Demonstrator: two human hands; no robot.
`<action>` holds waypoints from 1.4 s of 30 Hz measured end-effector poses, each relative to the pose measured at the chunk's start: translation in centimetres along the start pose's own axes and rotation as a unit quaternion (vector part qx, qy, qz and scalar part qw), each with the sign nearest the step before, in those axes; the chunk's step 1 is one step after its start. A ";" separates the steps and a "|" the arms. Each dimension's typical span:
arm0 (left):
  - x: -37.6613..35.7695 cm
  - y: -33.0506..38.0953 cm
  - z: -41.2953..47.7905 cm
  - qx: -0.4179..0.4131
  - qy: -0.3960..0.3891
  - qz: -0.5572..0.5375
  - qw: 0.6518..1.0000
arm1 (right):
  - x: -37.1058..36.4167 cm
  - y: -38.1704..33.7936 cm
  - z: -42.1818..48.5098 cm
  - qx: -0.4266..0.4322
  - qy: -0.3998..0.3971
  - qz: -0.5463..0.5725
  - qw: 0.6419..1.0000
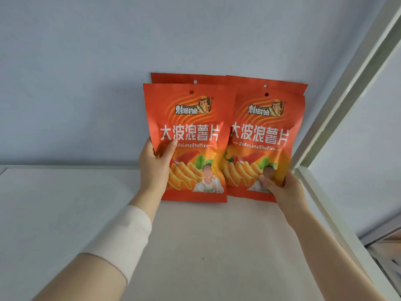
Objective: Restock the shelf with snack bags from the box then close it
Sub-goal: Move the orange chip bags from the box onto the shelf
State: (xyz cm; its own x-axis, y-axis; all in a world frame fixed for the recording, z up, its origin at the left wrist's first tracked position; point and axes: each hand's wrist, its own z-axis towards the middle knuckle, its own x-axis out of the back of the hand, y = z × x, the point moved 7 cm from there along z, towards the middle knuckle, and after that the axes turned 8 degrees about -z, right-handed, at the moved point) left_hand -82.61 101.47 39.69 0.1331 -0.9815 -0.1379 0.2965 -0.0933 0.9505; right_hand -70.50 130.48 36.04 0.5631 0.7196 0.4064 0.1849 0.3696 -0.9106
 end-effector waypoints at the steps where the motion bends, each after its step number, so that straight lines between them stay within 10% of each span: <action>1: -0.1 0.0 -0.1 -0.005 0.007 0.006 1.000 | 0.1 -0.1 0.2 0.007 0.008 -0.013 1.000; 14: -0.1 0.4 -2.0 -0.016 0.012 0.082 0.996 | 0.5 -0.7 -2.6 0.007 0.152 -0.098 0.984; 20: 3.2 2.7 -3.1 -0.082 0.015 0.201 0.976 | -1.0 -6.3 -6.9 0.208 0.210 -0.294 0.909; 26: 8.7 6.0 -6.1 -0.184 -0.127 0.494 0.840 | -9.0 -11.4 -11.7 0.307 0.056 -0.411 0.857; 32: 22.4 10.2 -9.6 -0.110 -0.144 0.684 0.707 | -18.4 -18.6 -22.6 0.439 -0.047 -0.451 0.776; 42: 54.0 18.6 -24.5 -0.005 -0.063 0.771 0.633 | -33.3 -27.0 -51.7 0.566 -0.213 -0.413 0.681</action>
State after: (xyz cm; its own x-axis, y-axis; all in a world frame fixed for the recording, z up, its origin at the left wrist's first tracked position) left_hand -46.71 50.81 43.11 0.1961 0.0906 0.9764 -0.0877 0.9934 -0.0745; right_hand -52.60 66.13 43.26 0.3144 0.0082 0.9493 -0.5785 0.7945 0.1847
